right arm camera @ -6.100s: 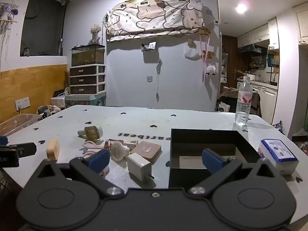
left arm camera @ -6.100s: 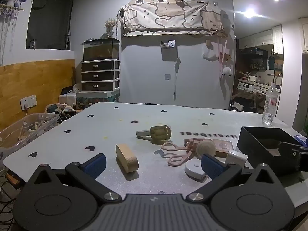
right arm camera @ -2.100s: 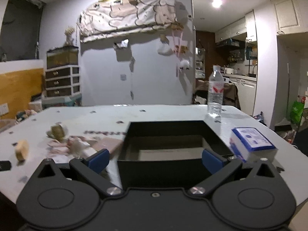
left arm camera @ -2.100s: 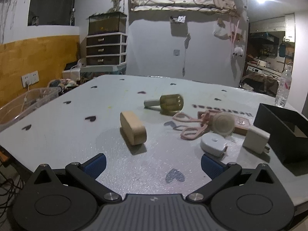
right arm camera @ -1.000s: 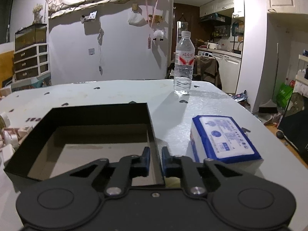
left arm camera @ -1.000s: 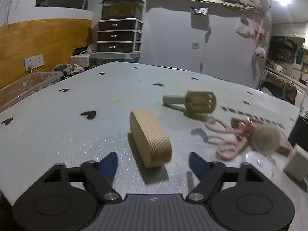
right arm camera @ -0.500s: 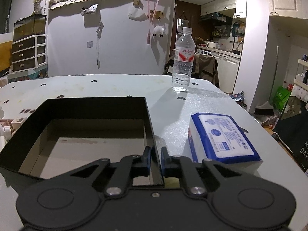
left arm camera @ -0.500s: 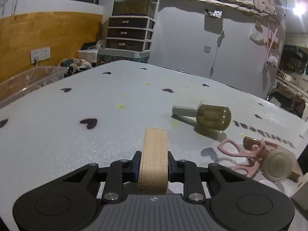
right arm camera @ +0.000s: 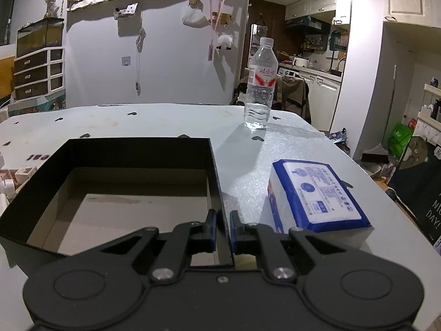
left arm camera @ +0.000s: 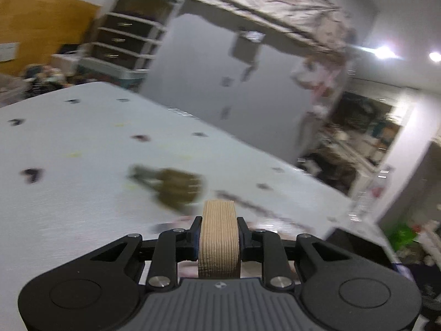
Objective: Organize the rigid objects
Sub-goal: 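Carry the wooden block with the left tool into the black box and release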
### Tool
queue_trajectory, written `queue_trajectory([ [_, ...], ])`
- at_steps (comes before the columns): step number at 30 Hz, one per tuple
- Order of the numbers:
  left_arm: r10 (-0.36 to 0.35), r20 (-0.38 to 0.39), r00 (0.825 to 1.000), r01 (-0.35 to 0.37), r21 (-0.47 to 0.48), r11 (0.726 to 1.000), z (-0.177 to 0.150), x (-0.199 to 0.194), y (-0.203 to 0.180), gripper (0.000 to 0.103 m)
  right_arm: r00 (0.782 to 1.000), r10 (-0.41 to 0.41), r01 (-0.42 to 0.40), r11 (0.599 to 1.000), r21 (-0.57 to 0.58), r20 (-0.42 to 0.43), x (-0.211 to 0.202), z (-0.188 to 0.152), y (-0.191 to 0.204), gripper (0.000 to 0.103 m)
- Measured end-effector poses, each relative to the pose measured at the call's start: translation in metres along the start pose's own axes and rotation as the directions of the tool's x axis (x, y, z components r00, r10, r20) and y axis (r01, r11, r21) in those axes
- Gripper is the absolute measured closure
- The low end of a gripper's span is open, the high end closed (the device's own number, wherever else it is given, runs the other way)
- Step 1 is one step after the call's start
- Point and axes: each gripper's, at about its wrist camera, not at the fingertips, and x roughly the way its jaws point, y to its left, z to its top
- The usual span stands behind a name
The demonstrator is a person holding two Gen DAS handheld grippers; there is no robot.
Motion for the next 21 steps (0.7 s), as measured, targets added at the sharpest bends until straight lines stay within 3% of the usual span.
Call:
queue_trajectory([
  [3,-0.087,-0.021,0.996,0.087,0.027,0.996,0.002,0.011,-0.036,0.078,1.000,-0.001,0.001,1.000,0.004,0.000,0.000,0.000,0.000,0.094],
  [6,-0.180,-0.072,0.981,0.183,0.034,0.983,-0.001,0.027,-0.074,0.078,1.000,0.003,-0.003,1.000,0.006,0.000,0.000,0.000,0.000,0.094],
  [10,-0.282,-0.160,0.946,0.290,0.027,0.957,-0.016,0.053,-0.125,0.078,1.000,0.019,-0.019,1.000,0.017,0.002,-0.002,-0.001,-0.002,0.095],
  [13,-0.351,-0.221,0.910,0.357,-0.015,0.934,-0.027,0.079,-0.156,0.078,1.000,0.027,-0.028,0.999,0.033,0.009,-0.002,-0.001,-0.003,0.096],
  [21,-0.366,-0.341,0.866,0.346,-0.120,0.931,-0.058,0.154,-0.223,0.078,0.998,0.060,-0.062,0.995,0.075,0.020,-0.002,-0.003,-0.011,0.097],
])
